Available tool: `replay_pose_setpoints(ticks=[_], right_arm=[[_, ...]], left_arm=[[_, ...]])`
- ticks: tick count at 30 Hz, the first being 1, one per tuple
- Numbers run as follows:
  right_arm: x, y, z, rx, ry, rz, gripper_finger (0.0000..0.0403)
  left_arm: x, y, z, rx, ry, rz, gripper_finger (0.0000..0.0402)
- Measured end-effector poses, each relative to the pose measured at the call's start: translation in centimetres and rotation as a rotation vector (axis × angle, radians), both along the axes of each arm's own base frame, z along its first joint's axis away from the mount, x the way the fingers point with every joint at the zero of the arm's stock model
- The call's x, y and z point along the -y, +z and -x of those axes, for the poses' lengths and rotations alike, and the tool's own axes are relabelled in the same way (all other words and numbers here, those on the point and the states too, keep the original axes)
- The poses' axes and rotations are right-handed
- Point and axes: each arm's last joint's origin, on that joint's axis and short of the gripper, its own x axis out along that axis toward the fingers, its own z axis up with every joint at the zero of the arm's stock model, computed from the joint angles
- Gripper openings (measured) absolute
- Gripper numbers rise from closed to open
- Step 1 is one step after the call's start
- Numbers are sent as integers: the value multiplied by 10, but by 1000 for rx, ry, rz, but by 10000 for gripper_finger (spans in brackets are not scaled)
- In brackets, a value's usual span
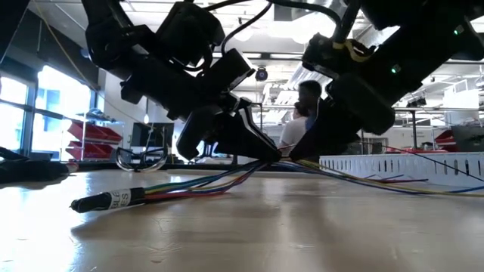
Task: Ziptie cables
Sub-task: Wrap the cables using a zip tie
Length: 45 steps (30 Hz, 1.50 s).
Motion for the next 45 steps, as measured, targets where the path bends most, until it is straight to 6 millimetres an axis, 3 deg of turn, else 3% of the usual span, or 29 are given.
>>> replay_pose_setpoints(ticks=[4,11,17,26,29,32,38,45], right_arm=[[-3,2,0,20,-6,21,6],[-4,2,1,22,-6,19,27],[-4,1,1,15,-1,24,4],[-4,2,0,25,13,23,75],[-4,3,0,26,11,24,82],[-4,3,0,29,9,29,69],[-4,3,-1,34,15,53,7],[-11,2,4,28,-4,33,2]], left_arm=[[0,0,0,1,0,1,7],[0,1,0,0,0,3,7],[0,1,0,-1,3,7,7],[0,1,0,0,4,8,7],[0,1,0,1,4,8,7],[0,1,0,1,4,8,7],[0,1,0,-2,3,8,7],[0,1,0,-3,1,9,7]])
